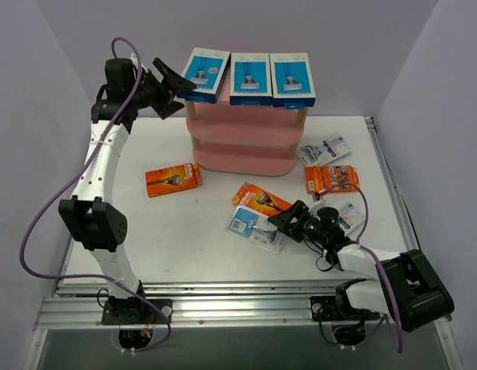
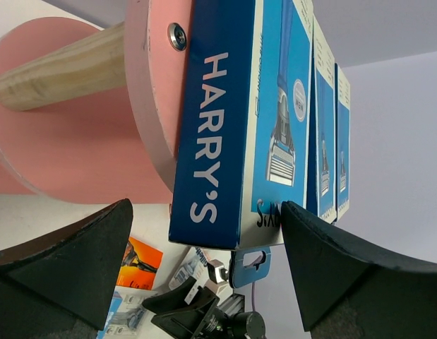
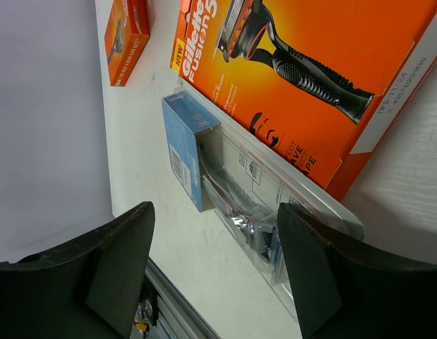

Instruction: Place and organize the shaving razors onto the shelf

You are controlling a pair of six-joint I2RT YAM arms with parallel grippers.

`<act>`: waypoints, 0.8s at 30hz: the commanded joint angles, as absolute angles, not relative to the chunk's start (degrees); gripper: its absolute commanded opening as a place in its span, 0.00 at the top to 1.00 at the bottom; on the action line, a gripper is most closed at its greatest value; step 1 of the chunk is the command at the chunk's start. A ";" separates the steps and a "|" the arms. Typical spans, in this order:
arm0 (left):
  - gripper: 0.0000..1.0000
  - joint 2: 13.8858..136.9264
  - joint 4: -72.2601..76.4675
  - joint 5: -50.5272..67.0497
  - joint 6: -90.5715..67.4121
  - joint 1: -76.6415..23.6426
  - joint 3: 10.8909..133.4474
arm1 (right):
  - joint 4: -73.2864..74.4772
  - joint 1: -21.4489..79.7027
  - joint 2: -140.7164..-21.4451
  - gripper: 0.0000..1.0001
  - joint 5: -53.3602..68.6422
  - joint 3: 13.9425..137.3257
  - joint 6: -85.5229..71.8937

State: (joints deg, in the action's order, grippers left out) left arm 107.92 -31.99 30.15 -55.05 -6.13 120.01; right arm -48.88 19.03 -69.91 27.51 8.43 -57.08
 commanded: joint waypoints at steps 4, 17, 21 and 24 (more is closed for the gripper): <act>0.05 108.63 -31.82 28.56 -54.14 -7.12 122.17 | -44.56 18.46 -71.45 0.33 26.63 7.82 -55.72; 0.05 108.19 -31.29 28.21 -53.53 -8.61 119.62 | -45.53 18.46 -71.89 0.33 26.54 7.29 -55.99; 0.05 108.28 -31.29 28.39 -53.35 -8.70 119.18 | -45.79 18.46 -72.16 0.33 26.54 7.12 -55.90; 0.04 108.46 -30.85 28.48 -53.26 -8.96 118.83 | -46.05 18.37 -72.25 0.33 26.54 6.94 -55.99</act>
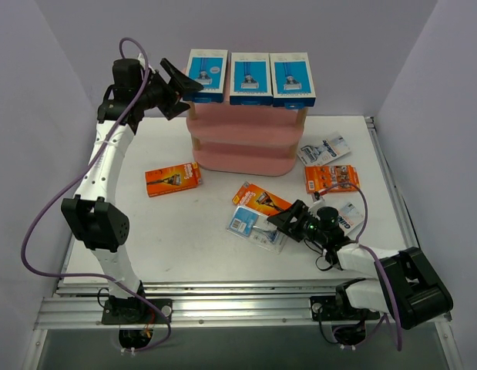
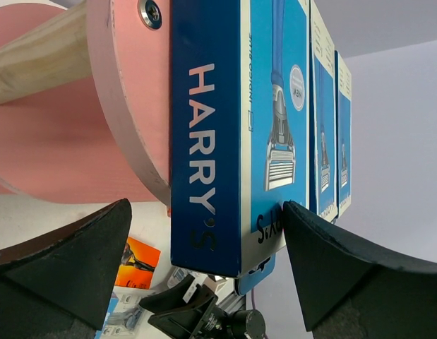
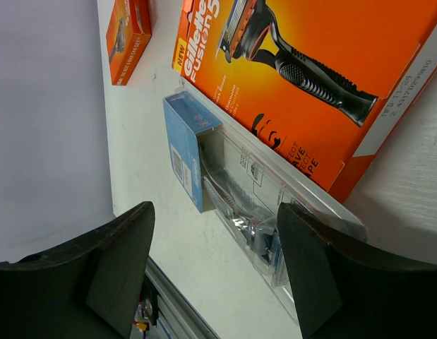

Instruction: Place and organize the shaving razors onto the shelf

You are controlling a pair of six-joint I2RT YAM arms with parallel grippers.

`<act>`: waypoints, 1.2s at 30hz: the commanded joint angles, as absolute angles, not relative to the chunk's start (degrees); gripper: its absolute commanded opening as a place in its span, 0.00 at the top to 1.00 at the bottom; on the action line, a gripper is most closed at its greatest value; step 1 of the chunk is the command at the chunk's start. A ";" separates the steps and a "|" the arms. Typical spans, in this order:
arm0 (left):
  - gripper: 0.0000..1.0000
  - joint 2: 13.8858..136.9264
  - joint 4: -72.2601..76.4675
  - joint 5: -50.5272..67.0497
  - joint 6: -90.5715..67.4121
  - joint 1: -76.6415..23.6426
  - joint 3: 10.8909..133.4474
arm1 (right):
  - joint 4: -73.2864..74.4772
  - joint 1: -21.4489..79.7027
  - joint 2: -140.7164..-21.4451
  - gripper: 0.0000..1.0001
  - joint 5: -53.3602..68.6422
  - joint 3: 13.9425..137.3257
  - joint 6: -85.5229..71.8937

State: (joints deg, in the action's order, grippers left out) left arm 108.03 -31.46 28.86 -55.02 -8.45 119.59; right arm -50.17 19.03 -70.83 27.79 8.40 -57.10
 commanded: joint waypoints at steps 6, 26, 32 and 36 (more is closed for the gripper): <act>0.00 109.42 -31.02 28.92 -52.65 -9.67 119.62 | -46.76 18.37 -72.77 0.33 26.63 6.59 -56.07; 0.06 107.14 -27.00 31.90 -52.82 -8.17 119.62 | -46.41 18.46 -72.95 0.33 26.90 6.86 -55.72; 0.06 104.68 -14.45 34.89 -57.82 -7.91 114.09 | -46.06 18.46 -73.74 0.33 26.89 7.03 -55.02; 0.06 104.33 -10.99 36.82 -59.15 -7.91 112.85 | -45.97 18.46 -73.83 0.33 26.98 7.03 -54.84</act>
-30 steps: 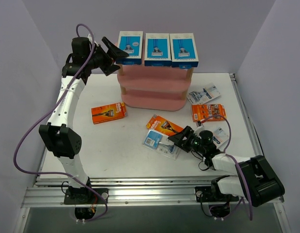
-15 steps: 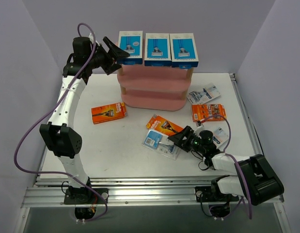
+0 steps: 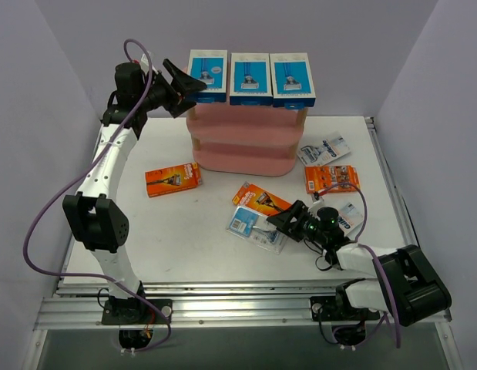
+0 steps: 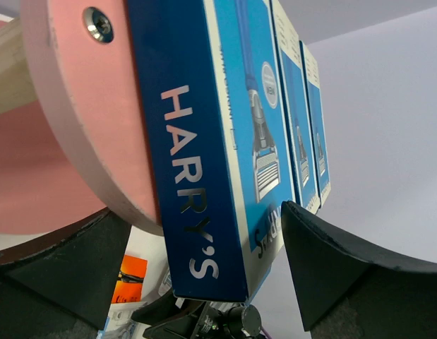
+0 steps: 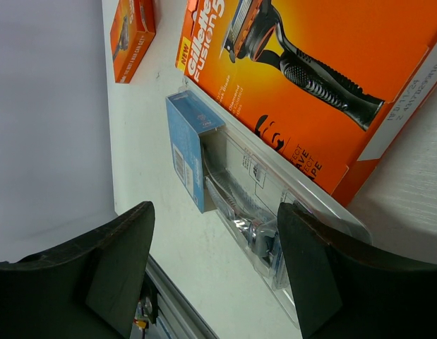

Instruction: Place and organize the shaving razors onto the shelf

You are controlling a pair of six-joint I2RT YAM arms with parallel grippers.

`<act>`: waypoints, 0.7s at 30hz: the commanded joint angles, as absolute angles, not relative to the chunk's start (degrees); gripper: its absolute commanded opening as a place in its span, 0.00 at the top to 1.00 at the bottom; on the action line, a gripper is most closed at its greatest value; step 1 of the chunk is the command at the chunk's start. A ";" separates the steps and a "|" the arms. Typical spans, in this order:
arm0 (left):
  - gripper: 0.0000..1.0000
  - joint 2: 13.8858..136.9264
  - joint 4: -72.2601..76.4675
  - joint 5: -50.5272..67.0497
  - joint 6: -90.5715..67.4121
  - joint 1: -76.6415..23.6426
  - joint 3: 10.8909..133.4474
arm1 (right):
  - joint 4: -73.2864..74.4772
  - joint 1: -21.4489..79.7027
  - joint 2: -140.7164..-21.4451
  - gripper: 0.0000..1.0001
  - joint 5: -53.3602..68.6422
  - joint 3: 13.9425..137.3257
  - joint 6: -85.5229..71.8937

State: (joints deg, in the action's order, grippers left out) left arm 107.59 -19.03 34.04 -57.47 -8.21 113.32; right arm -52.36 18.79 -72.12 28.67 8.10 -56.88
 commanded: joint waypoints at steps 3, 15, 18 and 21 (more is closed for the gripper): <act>0.06 103.54 -6.60 37.79 -61.17 -7.74 110.57 | -45.62 18.37 -73.74 0.33 26.89 7.03 -54.67; 0.06 101.96 -3.08 38.85 -63.81 -6.68 107.85 | -45.00 18.46 -73.04 0.33 26.81 6.86 -54.84; 0.06 100.81 -1.67 38.76 -64.25 -6.42 106.35 | -44.47 18.46 -72.69 0.33 26.63 6.86 -54.58; 0.06 99.94 -1.06 39.46 -64.77 -5.89 105.47 | -44.21 18.46 -72.60 0.33 26.63 6.94 -54.49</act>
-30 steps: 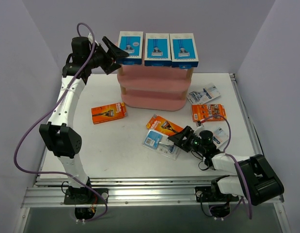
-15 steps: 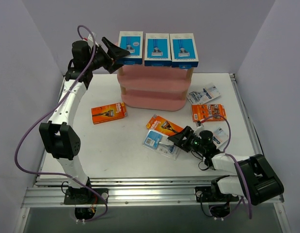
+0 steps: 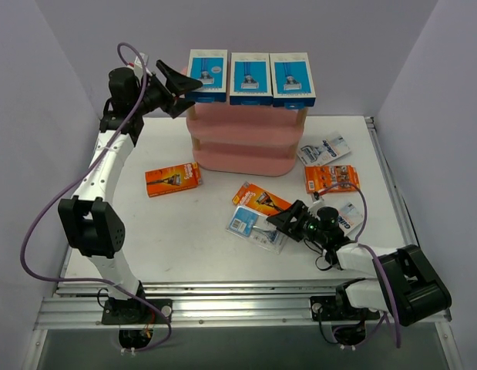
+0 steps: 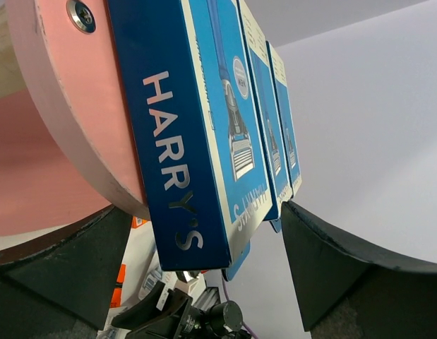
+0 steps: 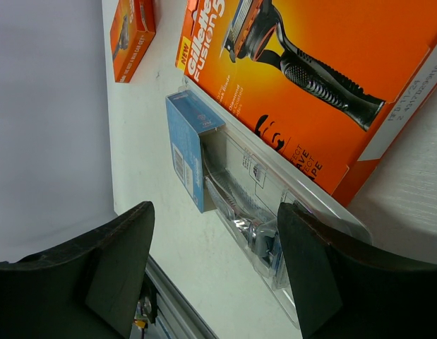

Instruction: Place and organize the shaving razors onto the shelf

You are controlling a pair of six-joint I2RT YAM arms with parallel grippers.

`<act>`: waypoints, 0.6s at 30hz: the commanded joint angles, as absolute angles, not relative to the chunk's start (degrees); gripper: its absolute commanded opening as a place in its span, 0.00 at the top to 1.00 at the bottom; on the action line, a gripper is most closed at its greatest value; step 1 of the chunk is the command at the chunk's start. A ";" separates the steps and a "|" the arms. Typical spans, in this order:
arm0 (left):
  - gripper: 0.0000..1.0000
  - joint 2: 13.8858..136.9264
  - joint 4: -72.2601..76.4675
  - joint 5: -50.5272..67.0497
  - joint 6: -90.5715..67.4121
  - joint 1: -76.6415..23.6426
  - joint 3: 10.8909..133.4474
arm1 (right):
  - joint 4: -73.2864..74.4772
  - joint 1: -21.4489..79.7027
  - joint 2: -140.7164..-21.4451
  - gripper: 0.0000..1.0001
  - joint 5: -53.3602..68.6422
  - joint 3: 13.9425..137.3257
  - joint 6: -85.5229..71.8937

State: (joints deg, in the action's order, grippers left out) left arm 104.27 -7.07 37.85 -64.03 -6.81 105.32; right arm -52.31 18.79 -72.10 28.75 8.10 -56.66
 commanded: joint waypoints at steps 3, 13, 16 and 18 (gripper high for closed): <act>0.06 98.79 1.40 39.99 -65.83 -5.36 103.80 | -43.77 18.46 -72.33 0.32 26.63 6.94 -54.32; 0.06 92.38 2.28 41.92 -66.35 -2.12 95.46 | -39.73 18.37 -67.86 0.32 25.75 7.21 -54.05; 0.06 88.78 2.81 43.06 -66.45 -0.71 91.51 | -37.89 18.37 -66.28 0.32 25.40 7.38 -53.88; 0.06 85.98 2.20 43.59 -65.48 0.08 89.66 | -36.31 18.37 -65.66 0.32 25.14 7.73 -53.53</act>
State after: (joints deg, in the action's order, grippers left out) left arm 90.94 -1.26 41.41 -66.06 -1.19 91.50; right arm -44.64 18.72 -66.72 26.87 8.12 -55.42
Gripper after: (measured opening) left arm 0.944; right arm 0.674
